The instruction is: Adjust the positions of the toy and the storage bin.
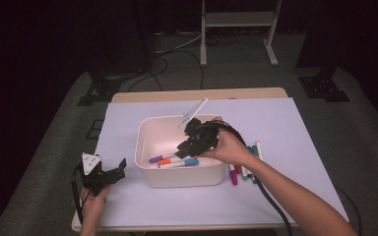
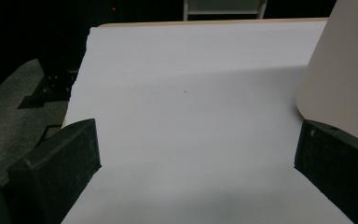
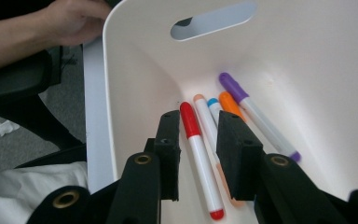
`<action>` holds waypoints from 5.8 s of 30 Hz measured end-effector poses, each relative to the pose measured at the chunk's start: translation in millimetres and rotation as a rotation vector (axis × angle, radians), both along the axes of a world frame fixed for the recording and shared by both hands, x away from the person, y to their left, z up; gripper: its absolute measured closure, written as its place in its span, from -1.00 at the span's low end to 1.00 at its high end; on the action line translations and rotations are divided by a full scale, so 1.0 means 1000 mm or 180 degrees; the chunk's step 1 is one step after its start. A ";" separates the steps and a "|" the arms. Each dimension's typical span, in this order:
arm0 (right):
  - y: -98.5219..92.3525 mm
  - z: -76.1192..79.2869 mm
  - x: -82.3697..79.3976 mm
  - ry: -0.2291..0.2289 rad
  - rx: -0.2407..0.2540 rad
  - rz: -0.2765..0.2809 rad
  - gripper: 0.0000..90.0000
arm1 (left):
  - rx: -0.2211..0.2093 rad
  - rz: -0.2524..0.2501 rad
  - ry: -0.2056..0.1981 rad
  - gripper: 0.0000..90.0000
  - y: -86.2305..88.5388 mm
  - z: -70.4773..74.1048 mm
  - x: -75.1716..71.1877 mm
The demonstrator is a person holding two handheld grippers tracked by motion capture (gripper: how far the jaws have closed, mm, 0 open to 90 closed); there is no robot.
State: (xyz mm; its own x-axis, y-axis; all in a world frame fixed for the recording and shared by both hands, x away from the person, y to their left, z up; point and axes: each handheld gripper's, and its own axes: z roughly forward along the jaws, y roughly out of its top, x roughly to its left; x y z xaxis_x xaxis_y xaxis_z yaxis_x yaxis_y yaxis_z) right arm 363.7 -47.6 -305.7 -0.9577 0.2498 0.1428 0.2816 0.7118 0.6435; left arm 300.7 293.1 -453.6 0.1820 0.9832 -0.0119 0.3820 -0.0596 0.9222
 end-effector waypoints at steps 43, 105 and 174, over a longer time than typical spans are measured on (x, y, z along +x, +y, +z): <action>-0.231 -0.101 -0.002 0.0108 -0.0067 -0.1916 0.38 | 0.0032 0.0020 0.0002 -1.00 0.000 0.000 0.000; -0.215 0.001 -0.041 -0.0127 0.0481 -0.1577 0.68 | 0.0042 0.0007 0.0007 -1.00 -0.001 0.000 0.000; 0.039 -0.034 0.011 0.0161 -0.0176 0.0172 0.68 | 0.0004 0.0008 0.0002 -1.00 0.001 0.000 0.000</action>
State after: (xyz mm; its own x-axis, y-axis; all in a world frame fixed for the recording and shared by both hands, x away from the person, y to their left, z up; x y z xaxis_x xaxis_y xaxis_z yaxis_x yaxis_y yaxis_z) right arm 374.6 -8.5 -340.2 -0.9619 0.2068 0.1788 0.2730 0.7608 0.5887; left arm 301.0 293.8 -453.6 0.1796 0.9837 -0.0108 0.3827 -0.0597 0.9219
